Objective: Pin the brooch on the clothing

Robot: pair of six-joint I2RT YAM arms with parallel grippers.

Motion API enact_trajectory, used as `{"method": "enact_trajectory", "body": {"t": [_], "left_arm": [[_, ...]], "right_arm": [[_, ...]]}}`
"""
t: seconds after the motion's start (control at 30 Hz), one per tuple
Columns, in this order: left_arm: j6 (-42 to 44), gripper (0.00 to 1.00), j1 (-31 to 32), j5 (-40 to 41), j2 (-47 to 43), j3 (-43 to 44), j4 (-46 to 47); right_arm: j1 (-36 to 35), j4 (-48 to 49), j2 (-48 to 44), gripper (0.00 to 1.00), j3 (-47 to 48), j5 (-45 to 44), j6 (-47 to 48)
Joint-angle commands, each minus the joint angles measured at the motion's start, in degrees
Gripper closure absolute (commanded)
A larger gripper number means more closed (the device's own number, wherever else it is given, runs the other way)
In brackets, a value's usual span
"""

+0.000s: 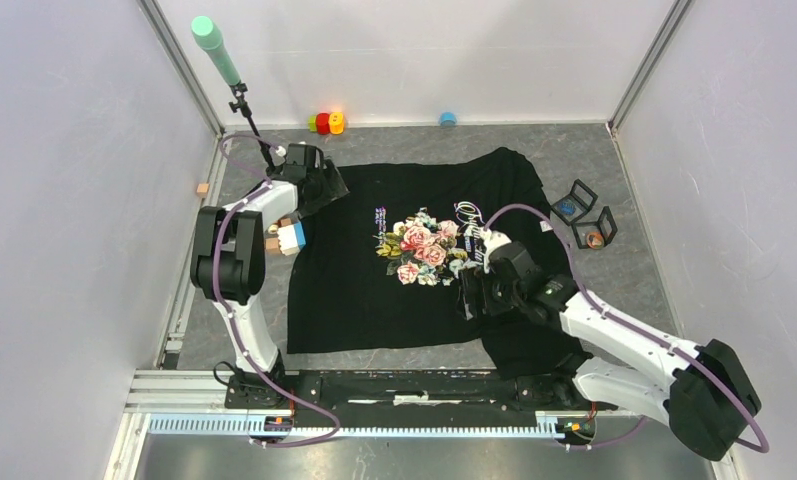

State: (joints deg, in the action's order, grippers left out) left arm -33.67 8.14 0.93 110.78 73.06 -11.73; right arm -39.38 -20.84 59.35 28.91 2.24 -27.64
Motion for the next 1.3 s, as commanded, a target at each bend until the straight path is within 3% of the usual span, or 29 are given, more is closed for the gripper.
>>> {"method": "enact_trajectory", "body": {"t": [0.0, 0.27, 0.43, 0.6, 0.93, 1.27], "left_arm": [[5.1, 0.0, 2.6, 0.2, -8.6, 4.8, -5.8], [7.0, 0.0, 5.6, -4.0, -18.4, 7.0, -15.1], [12.3, 0.0, 6.2, -11.3, -22.8, 7.9, -22.6], [20.4, 0.0, 6.2, -19.0, -28.2, 3.5, -23.4], [26.6, 0.0, 6.2, -2.1, -37.8, -4.1, -20.4], [25.6, 0.0, 6.3, -1.4, -38.8, -3.5, -21.2]], "right_arm": [[-0.3, -6.2, -0.3, 0.02, 9.3, -8.8, 5.3], [2.1, -8.7, 4.2, 0.02, 18.8, -20.0, 12.1], [12.4, -6.5, 6.0, 0.02, 19.2, -17.5, 14.2], [22.4, -3.5, 7.0, 0.02, 17.5, -18.4, 14.1], [36.2, 11.3, 9.3, 0.02, 10.9, -20.4, 6.0], [45.8, 17.9, 14.8, 0.04, 9.8, -21.5, 5.7]]}}
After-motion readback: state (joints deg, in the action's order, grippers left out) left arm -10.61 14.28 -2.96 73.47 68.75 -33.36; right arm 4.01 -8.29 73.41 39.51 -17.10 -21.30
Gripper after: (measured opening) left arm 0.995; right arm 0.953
